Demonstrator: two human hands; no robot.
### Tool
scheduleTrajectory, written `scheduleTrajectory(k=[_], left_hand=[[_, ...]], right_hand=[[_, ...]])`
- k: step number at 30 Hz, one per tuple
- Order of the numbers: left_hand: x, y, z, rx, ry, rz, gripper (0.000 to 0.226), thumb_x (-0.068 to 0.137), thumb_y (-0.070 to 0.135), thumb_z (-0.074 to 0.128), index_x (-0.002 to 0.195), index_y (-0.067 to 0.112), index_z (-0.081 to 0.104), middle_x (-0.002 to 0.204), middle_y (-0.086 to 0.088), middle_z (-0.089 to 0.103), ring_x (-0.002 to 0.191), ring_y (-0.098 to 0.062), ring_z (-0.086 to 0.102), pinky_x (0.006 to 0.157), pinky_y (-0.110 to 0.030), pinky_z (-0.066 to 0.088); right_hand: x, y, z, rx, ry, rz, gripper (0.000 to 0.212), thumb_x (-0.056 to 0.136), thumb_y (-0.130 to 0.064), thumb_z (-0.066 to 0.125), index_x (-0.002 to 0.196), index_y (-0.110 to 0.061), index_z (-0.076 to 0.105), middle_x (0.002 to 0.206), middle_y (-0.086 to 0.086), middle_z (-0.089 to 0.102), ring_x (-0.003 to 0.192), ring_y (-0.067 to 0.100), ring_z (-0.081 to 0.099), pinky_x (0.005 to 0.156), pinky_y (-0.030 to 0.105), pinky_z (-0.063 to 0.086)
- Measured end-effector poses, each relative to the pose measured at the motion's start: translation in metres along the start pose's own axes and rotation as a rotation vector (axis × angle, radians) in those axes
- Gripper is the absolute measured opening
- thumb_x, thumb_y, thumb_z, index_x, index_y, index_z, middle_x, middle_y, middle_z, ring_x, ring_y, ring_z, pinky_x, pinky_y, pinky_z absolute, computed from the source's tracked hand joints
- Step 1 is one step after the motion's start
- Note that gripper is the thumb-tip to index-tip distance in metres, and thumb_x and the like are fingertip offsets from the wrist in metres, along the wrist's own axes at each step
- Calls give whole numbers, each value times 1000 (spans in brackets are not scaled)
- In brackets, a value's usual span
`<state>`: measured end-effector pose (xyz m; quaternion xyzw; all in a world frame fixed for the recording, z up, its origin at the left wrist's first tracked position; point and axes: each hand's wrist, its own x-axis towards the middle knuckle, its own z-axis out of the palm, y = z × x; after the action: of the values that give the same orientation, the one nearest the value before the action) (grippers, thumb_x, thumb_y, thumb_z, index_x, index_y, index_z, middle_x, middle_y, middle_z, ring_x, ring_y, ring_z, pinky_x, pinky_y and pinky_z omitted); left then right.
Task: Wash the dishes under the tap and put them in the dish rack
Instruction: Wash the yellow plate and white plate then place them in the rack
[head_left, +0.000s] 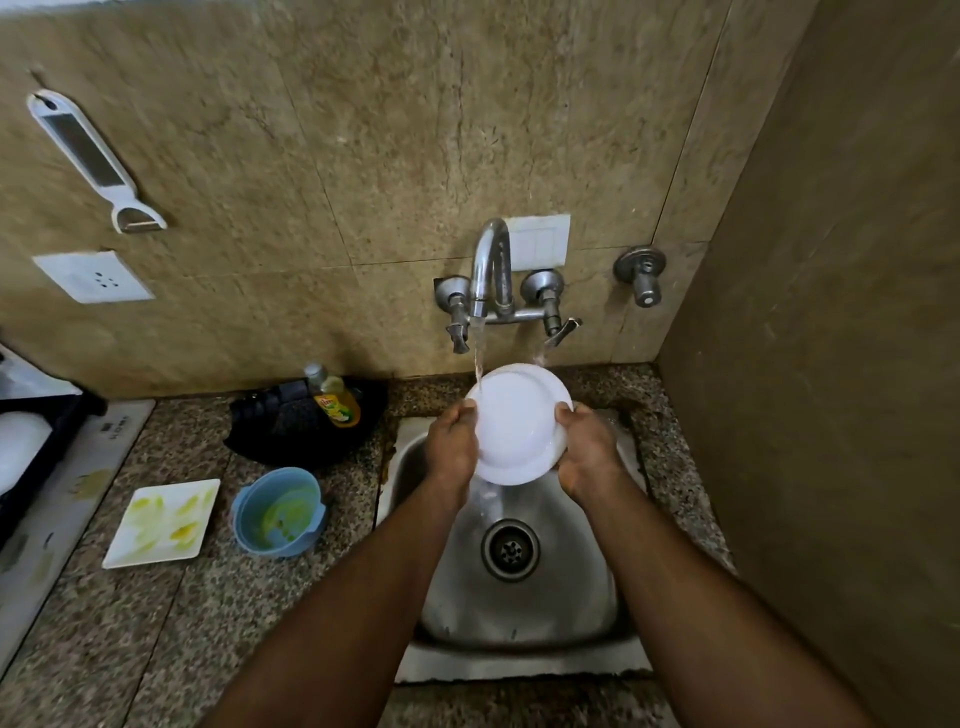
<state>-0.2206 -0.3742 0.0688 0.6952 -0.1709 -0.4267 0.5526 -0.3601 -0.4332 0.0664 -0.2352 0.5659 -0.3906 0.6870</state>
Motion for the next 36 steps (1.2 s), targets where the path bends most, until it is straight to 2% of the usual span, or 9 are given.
scheduleTrajectory(k=[4,11,14,18,20,23,27,31,36], left_hand=[[1,0,-3,0,-12,-86,42,100,39,60,137,19,63,138,-4,64,124,-28,59,110,-54,47],[14,-6,-19,15,-1,-123,77,71,62,77,134,20,63,128,-3,68,111,-30,66,95,-56,57],[27,-11,-32,-117,18,-199,65,65,53,90,110,9,73,117,-8,74,105,-34,71,92,-59,58],[29,-14,-50,-243,-35,-232,82,49,45,102,114,3,74,120,-14,75,108,-38,72,90,-65,57],[18,-3,-51,-246,9,-192,64,58,30,99,110,1,74,111,-11,77,101,-36,74,79,-59,62],[10,6,-48,-239,17,-113,43,69,12,92,106,3,74,98,-6,79,91,-31,74,65,-43,63],[7,10,-50,-154,44,-39,74,50,25,100,116,11,69,113,-8,76,100,-30,74,76,-53,64],[4,13,-45,25,58,76,68,57,24,98,116,19,64,114,-2,71,100,-23,69,79,-47,64],[1,16,-40,134,58,156,72,54,25,98,117,23,62,117,-1,69,104,-24,67,84,-48,62]], right_hand=[[-4,2,2,-106,-34,-105,19,103,-17,57,116,-13,70,118,8,74,106,32,67,85,48,56],[-2,0,12,-204,-113,-115,15,102,-22,58,105,-17,72,110,10,76,105,38,70,87,66,56],[3,-9,15,-297,-127,-125,14,102,-21,58,104,-14,71,112,13,75,102,36,70,89,57,58],[12,-25,16,-535,-152,-110,14,99,-17,62,89,-10,71,97,17,74,80,29,68,64,40,58],[15,-37,20,-622,-105,-149,9,95,-15,65,93,-9,71,93,13,72,77,25,68,60,36,60],[21,-61,31,-611,11,-288,18,93,-20,62,111,-20,62,100,6,68,89,23,67,75,42,61],[22,-76,40,-700,119,-481,15,90,-18,56,101,-20,66,94,3,70,90,28,68,77,41,58],[18,-69,35,-852,129,-677,32,93,-17,58,125,-20,63,98,-1,70,85,22,65,72,27,49],[11,-63,31,-1093,179,-716,54,86,-24,63,139,-20,55,91,4,72,83,25,69,73,29,56]])
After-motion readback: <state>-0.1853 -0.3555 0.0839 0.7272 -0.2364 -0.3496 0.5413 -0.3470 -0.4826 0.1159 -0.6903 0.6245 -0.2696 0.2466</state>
